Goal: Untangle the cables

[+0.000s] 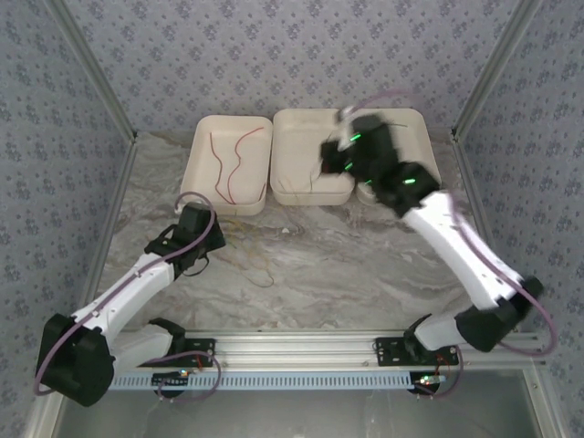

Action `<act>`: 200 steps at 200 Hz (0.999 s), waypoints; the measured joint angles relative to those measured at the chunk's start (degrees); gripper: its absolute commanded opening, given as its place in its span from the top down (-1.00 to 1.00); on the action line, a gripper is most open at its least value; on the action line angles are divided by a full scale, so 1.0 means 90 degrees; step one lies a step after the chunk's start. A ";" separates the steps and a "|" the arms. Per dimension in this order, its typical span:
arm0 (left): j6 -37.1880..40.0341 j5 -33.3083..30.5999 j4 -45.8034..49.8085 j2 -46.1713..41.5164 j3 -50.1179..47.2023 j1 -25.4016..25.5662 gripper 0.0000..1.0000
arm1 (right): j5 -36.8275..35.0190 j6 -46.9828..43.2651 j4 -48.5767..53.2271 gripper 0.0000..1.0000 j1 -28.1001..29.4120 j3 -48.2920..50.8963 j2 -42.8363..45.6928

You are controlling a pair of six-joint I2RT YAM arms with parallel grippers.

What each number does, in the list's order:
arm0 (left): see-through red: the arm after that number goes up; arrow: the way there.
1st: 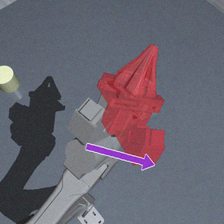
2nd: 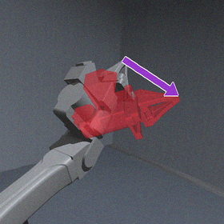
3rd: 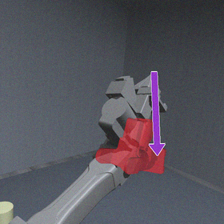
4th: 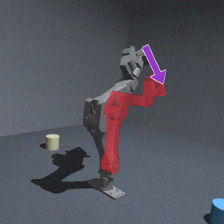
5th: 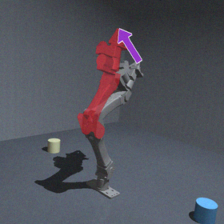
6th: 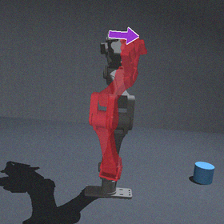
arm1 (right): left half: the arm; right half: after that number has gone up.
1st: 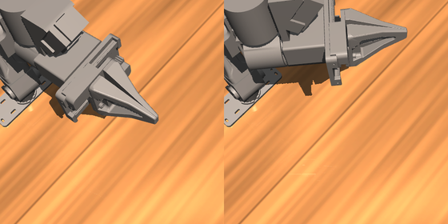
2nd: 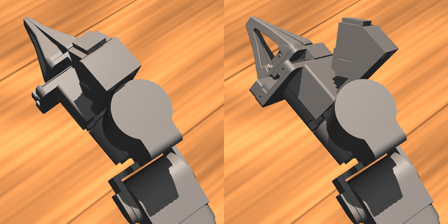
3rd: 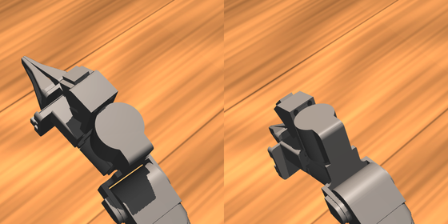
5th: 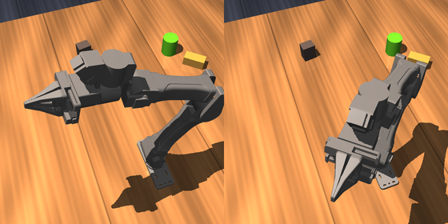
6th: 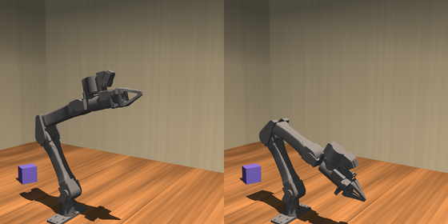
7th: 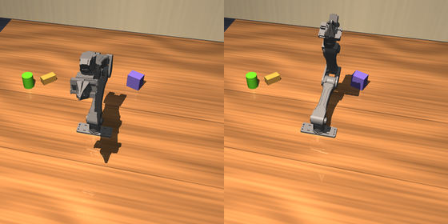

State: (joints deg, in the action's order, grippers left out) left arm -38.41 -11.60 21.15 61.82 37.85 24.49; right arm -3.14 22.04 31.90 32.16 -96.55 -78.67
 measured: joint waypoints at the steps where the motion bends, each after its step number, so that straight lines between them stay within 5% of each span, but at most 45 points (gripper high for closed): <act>1: 0.0000 0.0000 -0.0005 0.0015 -0.0007 -0.0002 1.00 | 0.0024 0.0007 0.0000 1.00 -0.0046 -0.0058 0.0012; 34: -0.0002 -0.0002 -0.0090 0.0325 -0.0107 -0.0002 1.00 | 0.1260 0.0597 0.0034 1.00 -0.1574 -0.2470 0.0049; 73: -0.0027 -0.0189 -0.0182 0.0474 -0.0112 -0.0036 1.00 | 0.2081 0.1307 0.0284 1.00 -0.2152 -0.4486 -0.0678; 139: -0.0141 -0.0571 0.0112 0.0214 -0.0318 -0.0998 1.00 | 0.2460 0.2288 0.0534 1.00 -0.3487 -0.4622 -0.0792; 200: 0.0180 0.0012 0.0236 -0.0148 -0.0294 -0.2378 1.00 | 0.2992 0.2883 0.0296 1.00 -0.4391 -0.3910 -0.0240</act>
State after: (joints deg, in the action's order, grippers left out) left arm -36.80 -11.49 23.27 60.49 35.20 3.09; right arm 23.79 47.99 34.57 -7.35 -131.74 -80.84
